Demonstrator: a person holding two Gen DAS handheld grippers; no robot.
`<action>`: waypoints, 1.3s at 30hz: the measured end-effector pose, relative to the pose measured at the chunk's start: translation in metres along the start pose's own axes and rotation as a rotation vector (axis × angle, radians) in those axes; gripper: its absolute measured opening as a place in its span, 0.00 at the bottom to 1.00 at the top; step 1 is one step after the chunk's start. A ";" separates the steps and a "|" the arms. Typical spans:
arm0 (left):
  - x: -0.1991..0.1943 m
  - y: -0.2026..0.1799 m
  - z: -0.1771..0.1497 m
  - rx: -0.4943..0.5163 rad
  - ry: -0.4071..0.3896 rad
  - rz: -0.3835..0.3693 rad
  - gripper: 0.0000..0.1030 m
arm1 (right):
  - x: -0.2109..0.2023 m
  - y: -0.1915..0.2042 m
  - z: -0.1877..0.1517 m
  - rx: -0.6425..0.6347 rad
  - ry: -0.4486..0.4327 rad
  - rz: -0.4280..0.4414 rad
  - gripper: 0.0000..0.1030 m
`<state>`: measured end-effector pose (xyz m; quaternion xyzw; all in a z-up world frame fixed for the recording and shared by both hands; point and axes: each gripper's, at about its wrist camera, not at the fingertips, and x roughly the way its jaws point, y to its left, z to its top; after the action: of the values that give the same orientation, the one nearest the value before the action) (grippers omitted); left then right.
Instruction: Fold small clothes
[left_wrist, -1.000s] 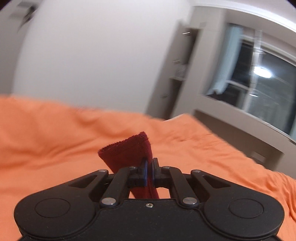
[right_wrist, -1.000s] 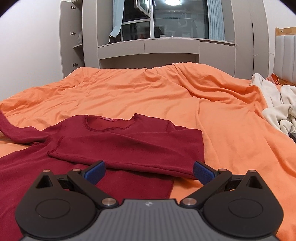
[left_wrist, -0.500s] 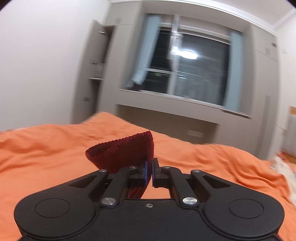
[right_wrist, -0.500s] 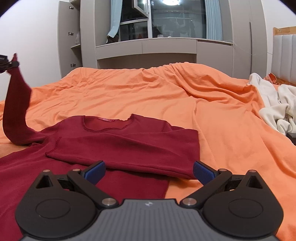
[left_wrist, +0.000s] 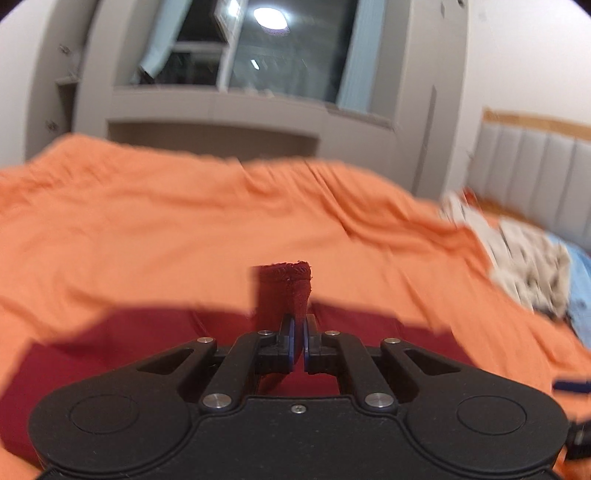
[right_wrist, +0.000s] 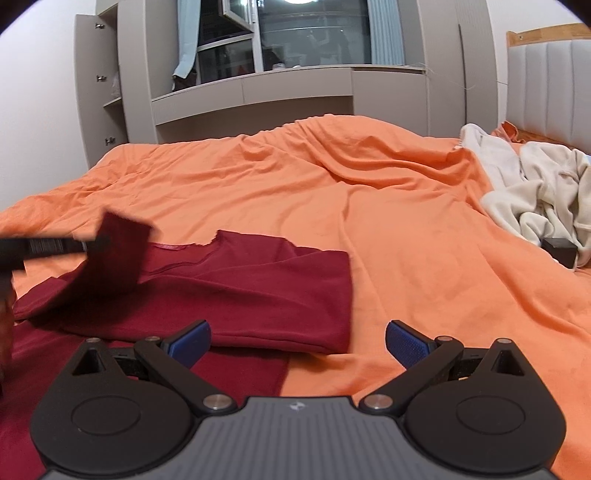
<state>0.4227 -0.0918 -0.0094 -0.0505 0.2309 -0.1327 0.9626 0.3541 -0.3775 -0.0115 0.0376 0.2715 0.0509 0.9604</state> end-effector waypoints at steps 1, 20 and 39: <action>0.003 0.000 -0.009 0.004 0.026 -0.008 0.04 | 0.000 -0.002 0.001 0.006 -0.002 -0.005 1.00; -0.013 0.033 -0.013 -0.148 0.233 -0.085 0.95 | 0.013 -0.001 0.001 0.030 0.018 0.013 1.00; -0.085 0.234 0.000 -0.372 0.165 0.223 0.99 | 0.053 0.053 0.021 -0.054 0.008 0.339 1.00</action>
<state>0.4042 0.1560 -0.0099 -0.1901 0.3336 0.0154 0.9232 0.4061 -0.3191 -0.0164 0.0567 0.2635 0.2194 0.9377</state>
